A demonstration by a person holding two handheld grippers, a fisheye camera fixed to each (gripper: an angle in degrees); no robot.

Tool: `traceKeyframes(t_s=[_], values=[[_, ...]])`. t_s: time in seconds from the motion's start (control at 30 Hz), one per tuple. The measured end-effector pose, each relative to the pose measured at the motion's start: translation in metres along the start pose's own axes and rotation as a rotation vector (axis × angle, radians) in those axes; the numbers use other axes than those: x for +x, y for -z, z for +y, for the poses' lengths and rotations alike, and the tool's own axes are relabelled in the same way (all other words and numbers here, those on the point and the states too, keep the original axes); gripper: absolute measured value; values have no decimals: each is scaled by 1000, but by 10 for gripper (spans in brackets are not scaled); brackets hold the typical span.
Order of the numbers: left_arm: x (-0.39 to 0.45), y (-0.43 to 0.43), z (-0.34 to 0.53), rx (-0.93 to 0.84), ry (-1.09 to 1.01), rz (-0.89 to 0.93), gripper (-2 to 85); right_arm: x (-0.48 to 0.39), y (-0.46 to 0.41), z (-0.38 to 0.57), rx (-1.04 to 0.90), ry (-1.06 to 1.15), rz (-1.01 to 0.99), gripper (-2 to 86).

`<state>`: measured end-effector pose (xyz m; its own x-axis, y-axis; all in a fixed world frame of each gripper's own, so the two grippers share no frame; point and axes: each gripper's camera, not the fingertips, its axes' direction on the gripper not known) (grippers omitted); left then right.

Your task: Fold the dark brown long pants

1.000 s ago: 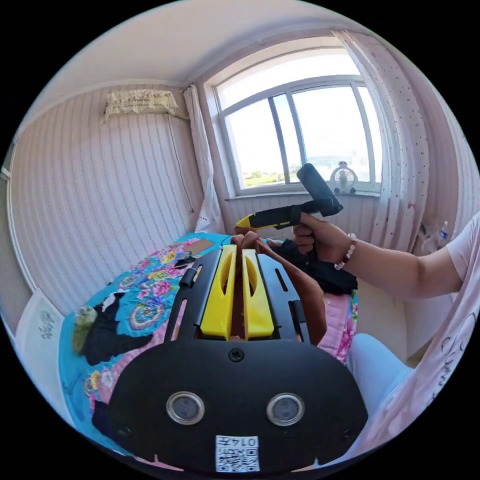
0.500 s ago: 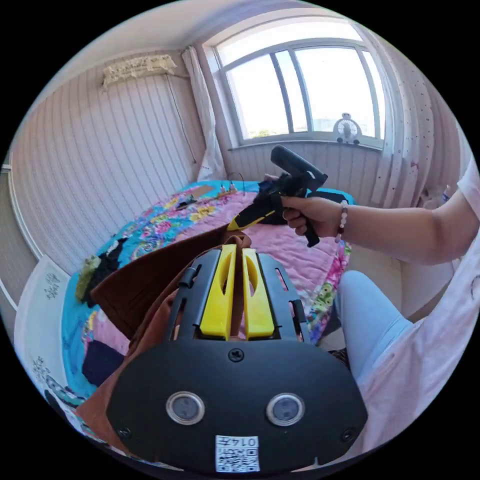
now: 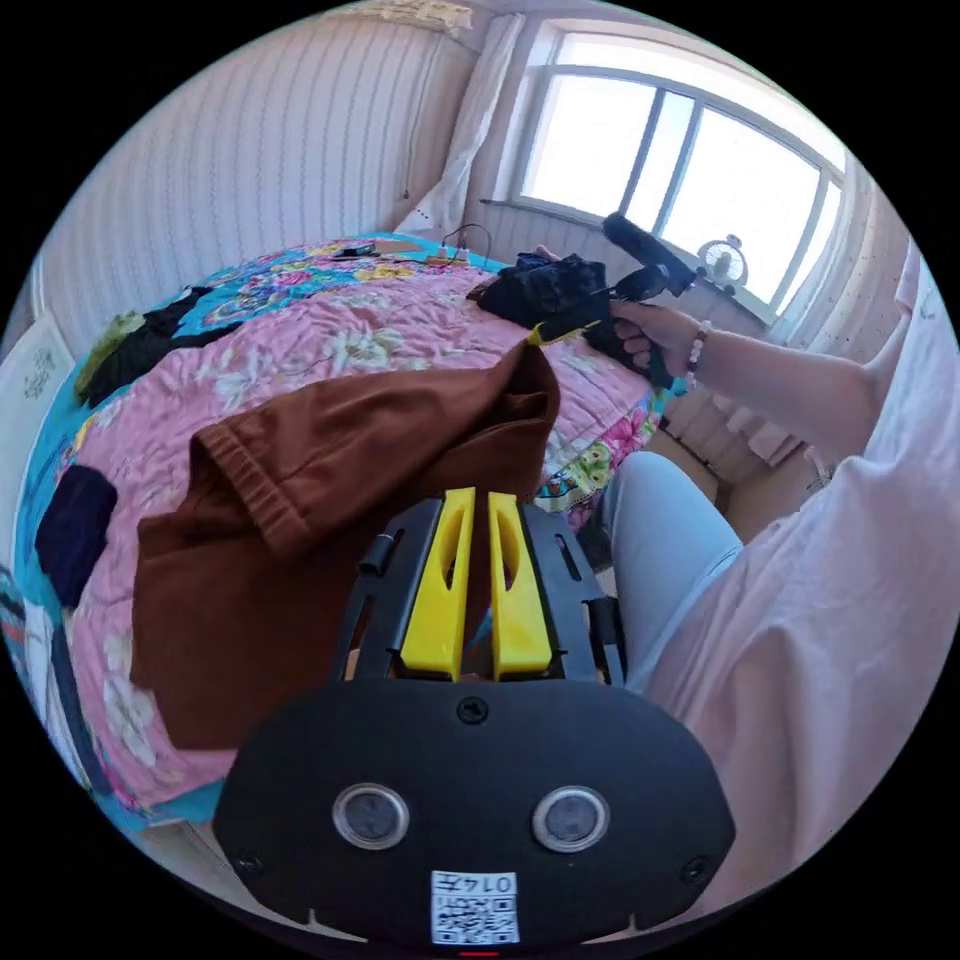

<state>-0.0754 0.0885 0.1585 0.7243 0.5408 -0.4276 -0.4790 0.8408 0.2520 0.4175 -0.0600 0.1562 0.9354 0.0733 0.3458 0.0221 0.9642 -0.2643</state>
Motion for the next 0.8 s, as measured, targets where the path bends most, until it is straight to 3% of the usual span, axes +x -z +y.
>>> traceKeyframes(t_s=[0.1,0.17,0.4,0.5,0.6,0.8], values=[[-72,25,41,-26,274,-174,26,-32,18,-3,132,45,112,14],[-110,39,60,-24,403,-183,42,-58,20,-7,172,168,66,21],[-187,32,50,33,506,-189,98,-220,-73,-14,-88,649,-82,173],[-216,9,39,1,581,-140,119,-274,-121,-9,-210,760,-14,194],[-244,-14,41,-100,704,-60,132,-289,-141,-17,-238,771,140,155],[-268,11,54,-143,646,-7,90,-244,-97,-43,-165,629,-24,23]])
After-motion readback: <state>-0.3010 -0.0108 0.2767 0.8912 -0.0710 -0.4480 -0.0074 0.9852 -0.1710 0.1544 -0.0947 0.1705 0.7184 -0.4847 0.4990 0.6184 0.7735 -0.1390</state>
